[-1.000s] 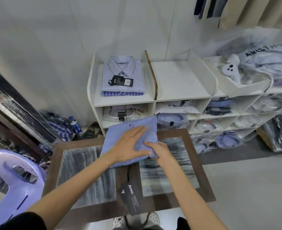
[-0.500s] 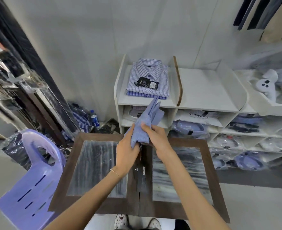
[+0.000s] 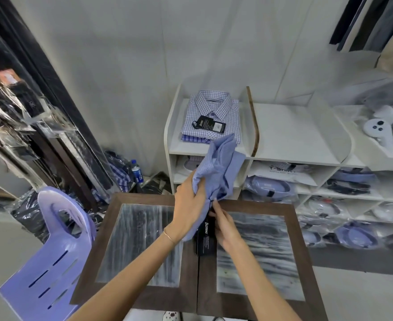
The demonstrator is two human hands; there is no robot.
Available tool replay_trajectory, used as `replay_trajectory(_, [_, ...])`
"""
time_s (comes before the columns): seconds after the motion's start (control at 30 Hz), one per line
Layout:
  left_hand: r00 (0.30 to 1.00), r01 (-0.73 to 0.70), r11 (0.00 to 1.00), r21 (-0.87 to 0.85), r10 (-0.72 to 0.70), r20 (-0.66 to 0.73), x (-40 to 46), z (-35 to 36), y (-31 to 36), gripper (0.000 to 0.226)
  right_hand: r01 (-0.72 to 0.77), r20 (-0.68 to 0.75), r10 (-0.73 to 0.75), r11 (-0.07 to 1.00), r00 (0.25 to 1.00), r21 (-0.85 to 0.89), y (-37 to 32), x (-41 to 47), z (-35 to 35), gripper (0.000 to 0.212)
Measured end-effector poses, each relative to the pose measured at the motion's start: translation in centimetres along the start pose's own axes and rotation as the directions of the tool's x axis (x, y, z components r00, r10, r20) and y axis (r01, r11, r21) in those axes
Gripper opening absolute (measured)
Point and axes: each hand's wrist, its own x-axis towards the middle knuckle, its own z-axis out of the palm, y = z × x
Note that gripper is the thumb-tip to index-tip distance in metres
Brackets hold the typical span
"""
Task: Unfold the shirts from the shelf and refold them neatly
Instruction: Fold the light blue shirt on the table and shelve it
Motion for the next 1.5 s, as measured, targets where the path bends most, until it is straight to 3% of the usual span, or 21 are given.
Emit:
replay_trajectory(0.07, [0.999,0.036,0.991,-0.125,-0.031,0.037,0.3,0.1,1.6,0.039,-0.02,0.086,0.012,0.996,0.996,0.09,-0.7,0.1,-0.4,0.055])
replay_trajectory(0.13, [0.995,0.096,0.94,-0.329,-0.079,0.064,0.5,0.0,3.0,0.032,-0.081,0.169,0.04,0.967,0.985,0.243,-1.2,-0.1,-1.0,0.058])
replay_trajectory(0.2, [0.973,0.232,0.795,-0.56,-0.189,0.134,0.4,0.1,3.8,0.016,-0.122,0.225,0.04,0.924,0.973,0.363,-1.7,-0.5,-2.1,0.065])
replay_trajectory(0.23, [0.957,0.291,0.703,-0.649,-0.227,0.183,0.2,0.2,3.7,0.019,-0.102,0.226,0.015,0.919,0.974,0.381,-1.9,-0.7,-2.7,0.066])
replay_trajectory(0.33, [0.907,0.412,0.475,-0.778,-0.292,0.302,-0.1,0.3,1.6,0.035,0.043,0.14,-0.092,0.948,0.986,0.316,-3.1,-1.3,-5.0,0.047])
replay_trajectory(0.4, [0.887,0.452,0.435,-0.779,-0.309,0.343,-0.6,0.3,-1.4,0.039,0.099,0.082,-0.115,0.979,0.99,0.178,-4.4,-1.5,-6.6,0.041])
replay_trajectory(0.47, [0.847,0.522,0.464,-0.716,-0.384,0.368,-1.9,0.0,-4.8,0.045,0.092,-0.03,-0.091,0.996,0.995,0.012,-4.9,-1.2,-8.1,0.034])
replay_trajectory(0.6, [0.668,0.744,0.51,-0.432,-0.578,0.468,-6.5,-0.5,-9.5,0.082,-0.004,-0.223,-0.064,0.956,0.973,-0.294,-3.2,0.4,-11.7,0.028])
replay_trajectory(0.8, [0.461,0.849,0.518,-0.104,-0.63,0.625,-6.8,-1.8,-11.1,0.052,-0.072,-0.265,-0.107,0.807,0.958,-0.586,-1.6,-0.1,-14.4,0.031])
replay_trajectory(0.87, [0.323,0.788,0.589,0.179,-0.643,0.695,-6.3,-2.6,-10.8,0.062,-0.093,-0.274,-0.147,0.706,0.95,-0.702,-1.5,-0.7,-15.1,0.036])
replay_trajectory(0.93, [0.182,0.627,0.64,0.444,-0.674,0.716,-5.8,-3.4,-10.8,0.069,-0.203,-0.333,-0.205,0.48,0.92,-0.854,-1.3,-1.2,-15.6,0.052])
replay_trajectory(1.0, [0.112,0.421,0.671,0.61,-0.706,0.699,-4.6,-4.2,-10.7,0.061,-0.304,-0.395,-0.366,0.283,0.843,-0.91,-1.1,-1.8,-15.8,0.059])
replay_trajectory(1.03, [0.13,0.331,0.684,0.65,-0.715,0.687,-3.7,-4.5,-10.5,0.057,-0.313,-0.397,-0.464,0.249,0.792,-0.916,-1.0,-2.1,-15.7,0.059])
replay_trajectory(1.07, [0.191,0.257,0.703,0.663,-0.71,0.678,-2.7,-4.7,-10.1,0.055,-0.3,-0.392,-0.537,0.254,0.747,-0.919,-1.1,-2.4,-15.4,0.056])
replay_trajectory(1.17, [0.489,0.122,0.779,0.615,-0.586,0.646,0.0,-4.4,-9.0,0.037,-0.201,-0.406,-0.588,0.383,0.7,-0.902,-1.3,-2.8,-13.8,0.046])
replay_trajectory(1.2, [0.543,0.107,0.798,0.593,-0.546,0.638,0.7,-4.0,-8.7,0.032,-0.162,-0.388,-0.58,0.403,0.717,-0.901,-1.5,-2.8,-12.9,0.044])
replay_trajectory(1.33, [0.506,0.168,0.81,0.562,-0.56,0.656,1.0,-2.3,-8.6,0.03,0.059,-0.181,-0.618,0.348,0.765,-0.936,-1.0,-2.2,-7.6,0.037])
replay_trajectory(1.5, [0.664,0.182,0.847,0.5,-0.481,0.573,-1.1,-1.4,-10.4,0.026,0.208,0.027,-0.623,0.22,0.782,-0.953,1.9,-1.1,-2.1,0.039])
